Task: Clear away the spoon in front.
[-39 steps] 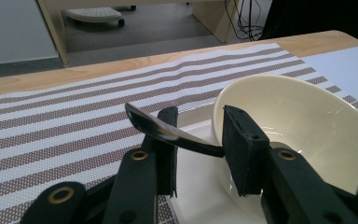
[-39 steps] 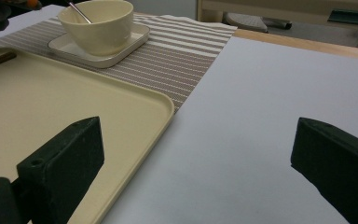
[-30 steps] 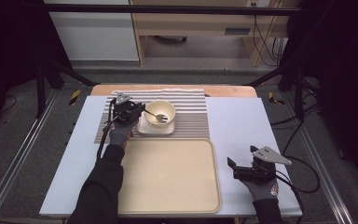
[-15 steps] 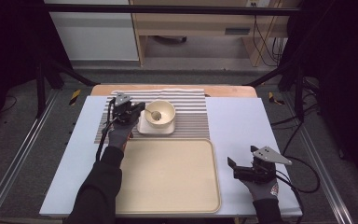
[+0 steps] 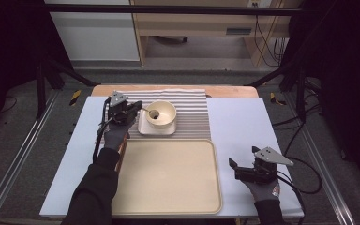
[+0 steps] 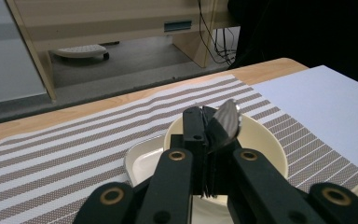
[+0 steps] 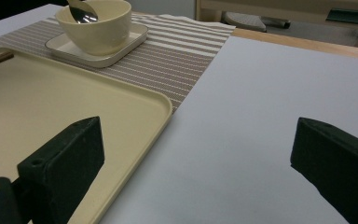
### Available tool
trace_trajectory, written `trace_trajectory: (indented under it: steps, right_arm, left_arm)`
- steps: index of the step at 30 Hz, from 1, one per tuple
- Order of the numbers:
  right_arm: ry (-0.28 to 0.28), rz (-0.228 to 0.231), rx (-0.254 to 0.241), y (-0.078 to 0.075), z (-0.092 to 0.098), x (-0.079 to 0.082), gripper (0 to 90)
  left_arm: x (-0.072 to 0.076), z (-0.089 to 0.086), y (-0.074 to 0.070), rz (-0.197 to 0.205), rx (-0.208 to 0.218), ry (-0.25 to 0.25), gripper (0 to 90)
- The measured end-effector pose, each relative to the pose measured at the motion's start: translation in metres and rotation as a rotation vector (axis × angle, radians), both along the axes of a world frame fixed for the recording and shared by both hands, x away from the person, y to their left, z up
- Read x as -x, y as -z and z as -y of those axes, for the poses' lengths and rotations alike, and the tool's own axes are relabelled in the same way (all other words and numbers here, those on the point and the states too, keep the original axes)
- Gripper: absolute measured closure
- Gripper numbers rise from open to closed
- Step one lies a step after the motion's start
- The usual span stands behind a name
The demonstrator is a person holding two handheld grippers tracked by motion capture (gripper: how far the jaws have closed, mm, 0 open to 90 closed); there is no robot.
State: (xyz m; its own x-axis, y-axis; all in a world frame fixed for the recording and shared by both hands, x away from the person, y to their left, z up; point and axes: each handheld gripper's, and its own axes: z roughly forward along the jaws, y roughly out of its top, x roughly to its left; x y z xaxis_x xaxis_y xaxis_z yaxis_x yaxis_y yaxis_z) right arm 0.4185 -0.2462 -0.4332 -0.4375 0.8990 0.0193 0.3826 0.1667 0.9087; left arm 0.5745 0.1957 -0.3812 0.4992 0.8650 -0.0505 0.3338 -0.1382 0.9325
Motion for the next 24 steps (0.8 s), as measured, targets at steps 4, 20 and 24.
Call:
trace_trajectory:
  steps: [4,20,24]
  right_arm:
    - [0.004,0.002,-0.004,-0.001,0.001,0.001,3.1]
    - [0.003,0.004,0.005,-0.001,0.000,0.001,3.1]
    - [0.004,0.007,0.008,-0.001,0.001,0.001,3.1]
  left_arm:
    - [0.007,-0.004,-0.008,0.020,0.010,0.005,88.0]
    - [0.046,-0.008,-0.038,0.084,0.008,0.066,88.1]
    - [0.061,-0.009,-0.043,0.093,-0.004,0.084,88.1]
